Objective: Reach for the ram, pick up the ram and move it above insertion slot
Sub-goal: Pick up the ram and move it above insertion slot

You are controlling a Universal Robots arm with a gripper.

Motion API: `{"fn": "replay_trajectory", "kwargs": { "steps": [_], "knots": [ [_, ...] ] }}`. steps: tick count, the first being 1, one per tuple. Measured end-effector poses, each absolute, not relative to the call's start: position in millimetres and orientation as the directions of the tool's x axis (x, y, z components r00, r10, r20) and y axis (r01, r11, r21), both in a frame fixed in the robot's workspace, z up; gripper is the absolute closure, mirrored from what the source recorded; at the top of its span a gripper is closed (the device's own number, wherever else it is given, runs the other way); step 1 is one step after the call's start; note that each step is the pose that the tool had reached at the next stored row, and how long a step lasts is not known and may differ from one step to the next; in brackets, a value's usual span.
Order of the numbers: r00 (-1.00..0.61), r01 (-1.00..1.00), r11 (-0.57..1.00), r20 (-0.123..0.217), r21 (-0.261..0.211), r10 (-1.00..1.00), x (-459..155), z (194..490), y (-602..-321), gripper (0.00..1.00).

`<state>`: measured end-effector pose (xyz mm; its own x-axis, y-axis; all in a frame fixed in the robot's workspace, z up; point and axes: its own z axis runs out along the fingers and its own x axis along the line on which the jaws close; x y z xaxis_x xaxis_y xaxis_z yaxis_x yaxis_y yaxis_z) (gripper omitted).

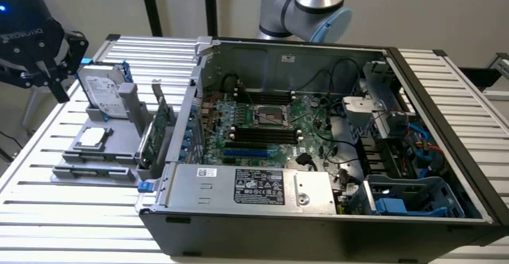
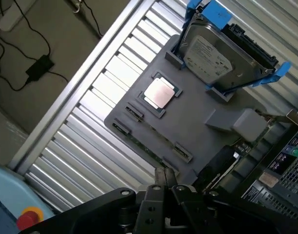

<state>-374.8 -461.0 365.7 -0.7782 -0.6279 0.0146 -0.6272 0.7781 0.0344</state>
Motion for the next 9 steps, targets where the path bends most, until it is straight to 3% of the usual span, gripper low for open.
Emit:
{"fn": "replay_trajectory", "kwargs": {
  "steps": [9],
  "knots": [
    [-0.665,-0.746,0.665,0.015,0.034,-0.747,-374.8,362.0,-461.0,0.89]
  ]
}}
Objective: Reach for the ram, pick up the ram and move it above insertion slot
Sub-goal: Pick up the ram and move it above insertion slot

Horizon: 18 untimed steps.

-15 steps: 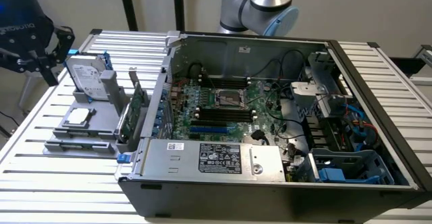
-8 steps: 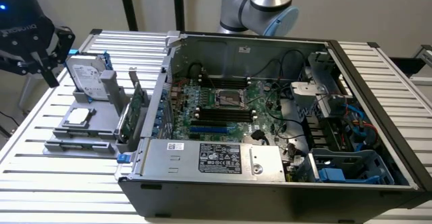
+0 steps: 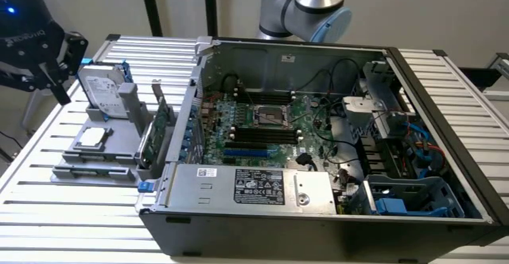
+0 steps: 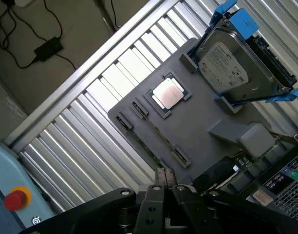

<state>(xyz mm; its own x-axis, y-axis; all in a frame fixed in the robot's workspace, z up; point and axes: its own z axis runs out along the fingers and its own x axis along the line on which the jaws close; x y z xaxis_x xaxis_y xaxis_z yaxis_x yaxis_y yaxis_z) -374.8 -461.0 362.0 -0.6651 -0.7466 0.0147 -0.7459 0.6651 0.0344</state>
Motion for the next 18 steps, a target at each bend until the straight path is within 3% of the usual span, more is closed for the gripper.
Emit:
{"fn": "replay_trajectory", "kwargs": {
  "steps": [18],
  "knots": [
    [-0.39,-0.92,0.39,0.015,0.034,-0.921,-374.8,354.0,-461.0,0.89]
  ]
}}
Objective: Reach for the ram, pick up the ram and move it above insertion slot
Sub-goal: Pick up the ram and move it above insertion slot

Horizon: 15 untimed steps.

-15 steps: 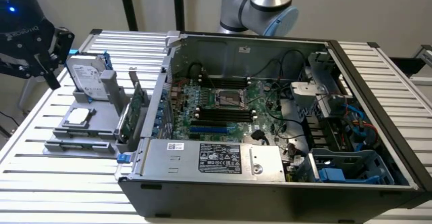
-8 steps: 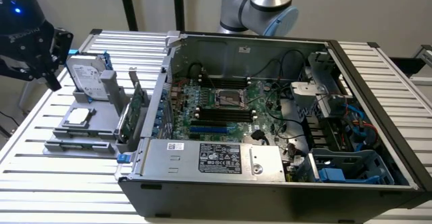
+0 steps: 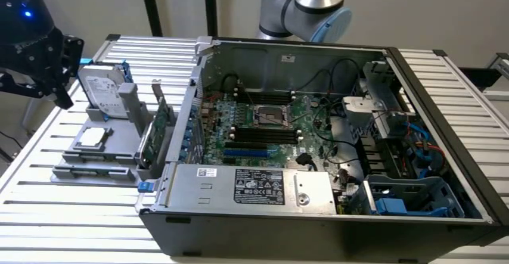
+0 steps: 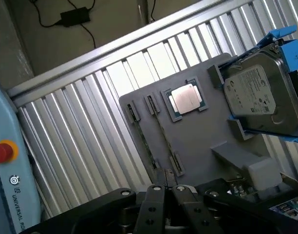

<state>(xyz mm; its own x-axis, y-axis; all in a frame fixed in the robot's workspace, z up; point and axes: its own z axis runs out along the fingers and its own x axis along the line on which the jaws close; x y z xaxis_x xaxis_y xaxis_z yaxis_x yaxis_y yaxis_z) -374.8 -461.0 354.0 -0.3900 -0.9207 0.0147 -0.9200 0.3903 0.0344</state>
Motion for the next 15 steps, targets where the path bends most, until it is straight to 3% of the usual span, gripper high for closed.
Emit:
{"fn": "replay_trajectory", "kwargs": {
  "steps": [15],
  "knots": [
    [-0.127,-0.991,0.128,0.014,0.032,-0.992,-374.8,348.1,-461.0,0.89]
  ]
}}
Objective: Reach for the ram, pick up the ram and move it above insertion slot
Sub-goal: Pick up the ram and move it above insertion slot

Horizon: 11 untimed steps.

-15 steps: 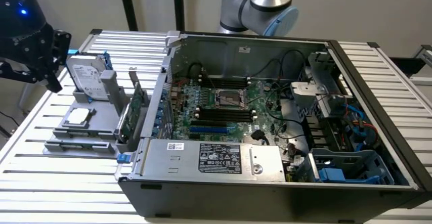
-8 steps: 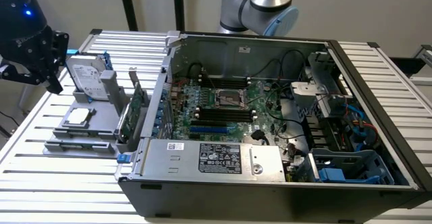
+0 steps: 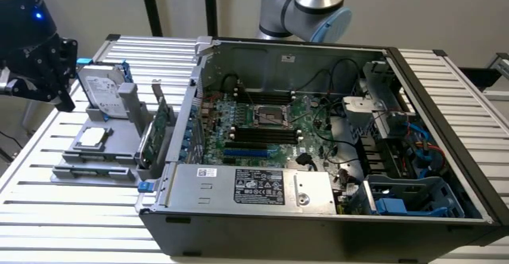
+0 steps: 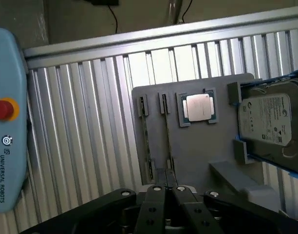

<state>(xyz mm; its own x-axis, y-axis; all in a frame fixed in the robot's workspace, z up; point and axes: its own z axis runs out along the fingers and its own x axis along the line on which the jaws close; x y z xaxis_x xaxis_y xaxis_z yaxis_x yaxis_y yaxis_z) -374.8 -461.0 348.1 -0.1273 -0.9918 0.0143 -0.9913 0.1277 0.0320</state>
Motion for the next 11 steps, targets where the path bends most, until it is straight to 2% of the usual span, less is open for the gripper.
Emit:
{"fn": "replay_trajectory", "kwargs": {
  "steps": [8,10,11],
  "knots": [
    [-0.029,-0.999,0.03,0.013,0.019,-0.999,-375.3,346.8,-461.0,0.89],
    [-0.029,-0.999,0.03,0.013,0.019,-0.999,-375.3,346.8,-461.0,0.88],
    [-0.029,-0.999,0.03,0.013,0.019,-0.999,-375.3,346.9,-461.0,0.82]
  ]
}}
